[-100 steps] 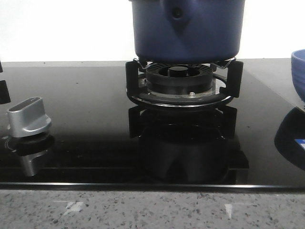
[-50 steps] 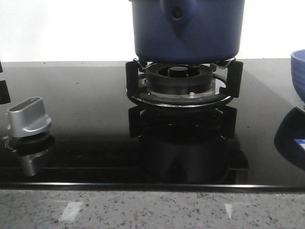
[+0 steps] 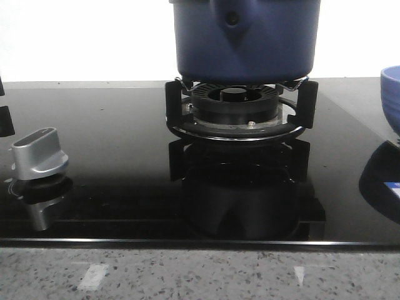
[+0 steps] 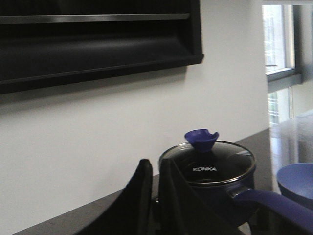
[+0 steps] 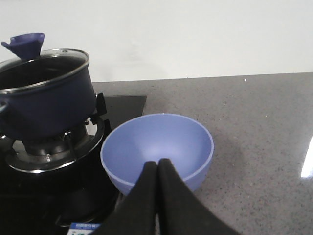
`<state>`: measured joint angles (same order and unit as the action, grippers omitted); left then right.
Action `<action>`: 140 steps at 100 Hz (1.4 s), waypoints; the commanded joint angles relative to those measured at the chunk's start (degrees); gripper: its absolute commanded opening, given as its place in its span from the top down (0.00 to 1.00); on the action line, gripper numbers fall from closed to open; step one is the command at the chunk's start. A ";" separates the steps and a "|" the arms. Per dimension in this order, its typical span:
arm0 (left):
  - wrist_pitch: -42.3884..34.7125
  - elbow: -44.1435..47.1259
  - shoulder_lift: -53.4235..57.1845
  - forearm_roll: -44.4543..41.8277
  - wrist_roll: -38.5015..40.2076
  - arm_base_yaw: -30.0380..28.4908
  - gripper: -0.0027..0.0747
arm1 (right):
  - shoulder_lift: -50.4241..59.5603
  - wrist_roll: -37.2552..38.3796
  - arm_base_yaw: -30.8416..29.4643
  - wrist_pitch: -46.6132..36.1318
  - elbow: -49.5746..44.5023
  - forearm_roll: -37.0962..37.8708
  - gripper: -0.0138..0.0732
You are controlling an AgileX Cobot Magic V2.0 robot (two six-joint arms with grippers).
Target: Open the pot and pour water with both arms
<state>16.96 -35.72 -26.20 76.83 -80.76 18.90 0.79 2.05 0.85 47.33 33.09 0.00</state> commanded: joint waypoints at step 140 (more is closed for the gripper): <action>-7.04 14.57 19.40 -11.80 9.48 -0.89 0.99 | 0.26 -0.65 -0.01 -5.57 -0.96 -1.68 0.92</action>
<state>11.56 -19.77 -6.16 74.08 -79.02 18.18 0.91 1.91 0.85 46.65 30.99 -1.76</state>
